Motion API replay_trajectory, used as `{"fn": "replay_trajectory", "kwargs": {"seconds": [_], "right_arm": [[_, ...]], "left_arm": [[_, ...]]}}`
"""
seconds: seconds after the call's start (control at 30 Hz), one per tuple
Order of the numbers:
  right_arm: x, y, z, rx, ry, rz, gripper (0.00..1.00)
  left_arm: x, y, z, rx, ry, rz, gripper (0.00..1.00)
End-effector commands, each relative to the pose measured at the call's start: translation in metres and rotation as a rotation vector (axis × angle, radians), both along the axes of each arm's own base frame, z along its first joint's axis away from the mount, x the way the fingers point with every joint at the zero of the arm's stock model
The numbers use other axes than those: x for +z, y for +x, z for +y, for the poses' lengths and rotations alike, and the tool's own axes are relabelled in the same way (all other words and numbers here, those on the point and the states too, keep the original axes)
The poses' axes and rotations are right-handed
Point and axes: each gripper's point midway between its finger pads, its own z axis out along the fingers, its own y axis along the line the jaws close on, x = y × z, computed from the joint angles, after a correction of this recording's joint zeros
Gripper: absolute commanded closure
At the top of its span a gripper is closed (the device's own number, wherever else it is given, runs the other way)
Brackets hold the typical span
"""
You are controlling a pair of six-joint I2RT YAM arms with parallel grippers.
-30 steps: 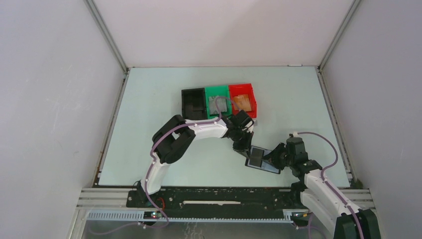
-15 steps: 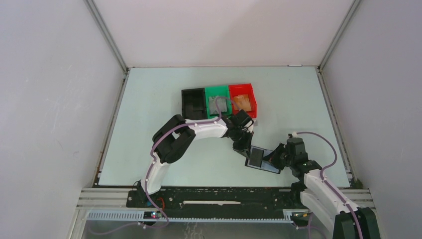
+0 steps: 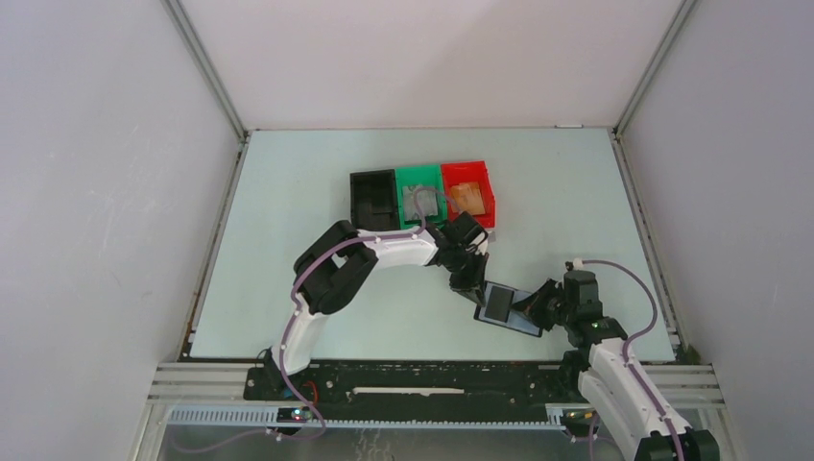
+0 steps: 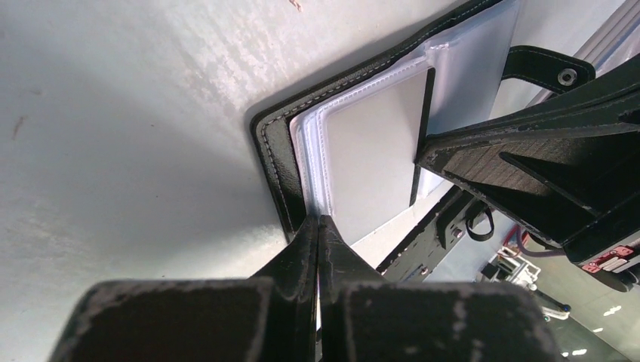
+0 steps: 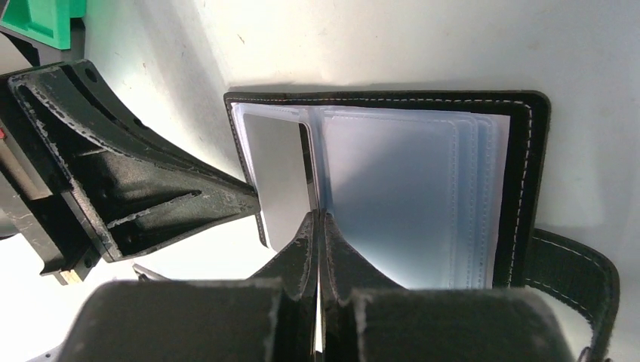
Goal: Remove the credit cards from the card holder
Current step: Remove the credit card from the card holder.
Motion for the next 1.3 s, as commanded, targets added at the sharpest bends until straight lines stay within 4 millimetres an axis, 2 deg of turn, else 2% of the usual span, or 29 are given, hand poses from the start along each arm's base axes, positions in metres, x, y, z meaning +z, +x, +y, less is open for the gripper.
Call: {"fn": "replay_trajectory", "kwargs": {"seconds": [0.0,0.6,0.93,1.13,1.27], "right_arm": [[-0.002,-0.005,-0.002,0.003,-0.003,0.012,1.00],[-0.001,-0.016,-0.014,-0.034,-0.037,0.037,1.00],[0.002,-0.015,-0.017,-0.050,-0.043,0.033,1.00],[0.002,-0.016,-0.017,-0.058,-0.030,0.029,1.00],[0.000,-0.016,-0.013,-0.058,-0.005,0.042,0.77]], "left_arm": [[-0.010,0.006,0.008,0.032,0.021,0.004,1.00],[-0.015,0.010,0.015,0.043,0.024,0.012,1.00],[0.002,0.019,0.021,0.058,0.022,-0.056,1.00],[-0.002,0.020,0.023,0.062,0.028,-0.049,1.00],[0.008,0.022,0.021,0.055,0.010,-0.070,1.00]]}}
